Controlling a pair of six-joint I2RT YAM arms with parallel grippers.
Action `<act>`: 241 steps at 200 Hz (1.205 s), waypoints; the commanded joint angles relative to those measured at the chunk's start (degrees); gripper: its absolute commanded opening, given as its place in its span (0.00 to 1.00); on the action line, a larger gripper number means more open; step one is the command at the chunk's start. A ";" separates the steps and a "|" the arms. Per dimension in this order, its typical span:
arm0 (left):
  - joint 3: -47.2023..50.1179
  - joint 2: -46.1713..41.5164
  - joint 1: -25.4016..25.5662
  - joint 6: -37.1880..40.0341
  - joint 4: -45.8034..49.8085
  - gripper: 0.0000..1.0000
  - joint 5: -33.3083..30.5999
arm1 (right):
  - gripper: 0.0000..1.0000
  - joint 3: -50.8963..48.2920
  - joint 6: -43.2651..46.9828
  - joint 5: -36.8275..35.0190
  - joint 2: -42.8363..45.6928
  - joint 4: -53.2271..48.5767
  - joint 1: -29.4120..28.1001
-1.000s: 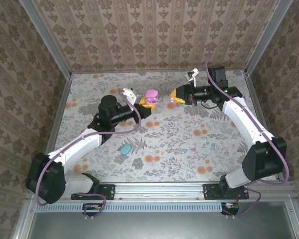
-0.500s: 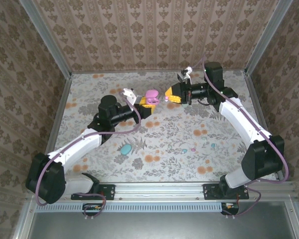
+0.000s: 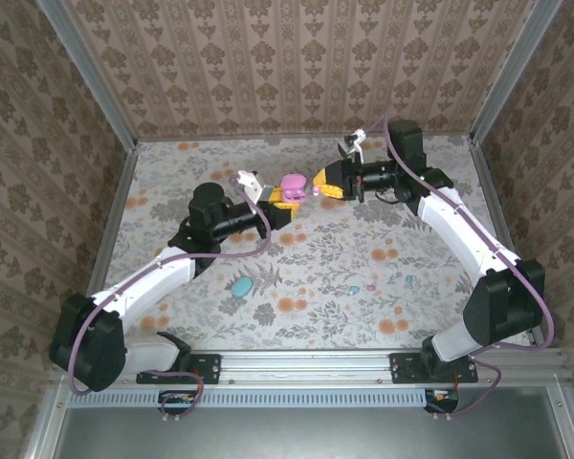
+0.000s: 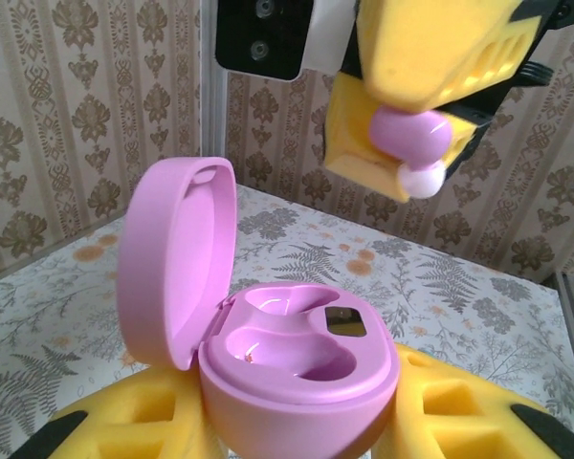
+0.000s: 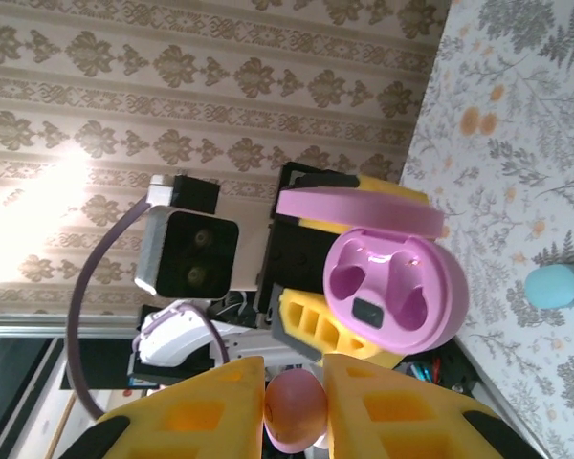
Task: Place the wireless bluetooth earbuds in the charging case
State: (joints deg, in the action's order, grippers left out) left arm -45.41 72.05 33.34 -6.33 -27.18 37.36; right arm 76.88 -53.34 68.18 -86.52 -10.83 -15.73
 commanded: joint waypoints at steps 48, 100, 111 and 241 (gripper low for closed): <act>0.11 -2.18 0.14 3.31 -5.95 0.35 4.46 | 0.25 3.70 8.98 -7.51 -0.03 -3.63 -2.84; -0.43 -2.00 0.41 3.46 -5.96 0.35 5.61 | 0.25 4.58 13.08 -9.52 0.30 -6.03 -3.17; -0.51 -1.92 0.50 3.42 -5.93 0.35 5.61 | 0.25 4.58 12.79 -9.35 0.29 -5.59 -3.23; -1.01 -1.21 0.53 2.38 -6.32 0.35 4.32 | 0.24 4.24 14.40 -9.56 0.84 -6.85 -4.66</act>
State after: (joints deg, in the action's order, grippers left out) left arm -45.39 71.18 33.41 -4.23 -30.50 41.15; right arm 79.55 -41.25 59.83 -86.52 -15.64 -19.77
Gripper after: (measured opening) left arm 0.350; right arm 0.241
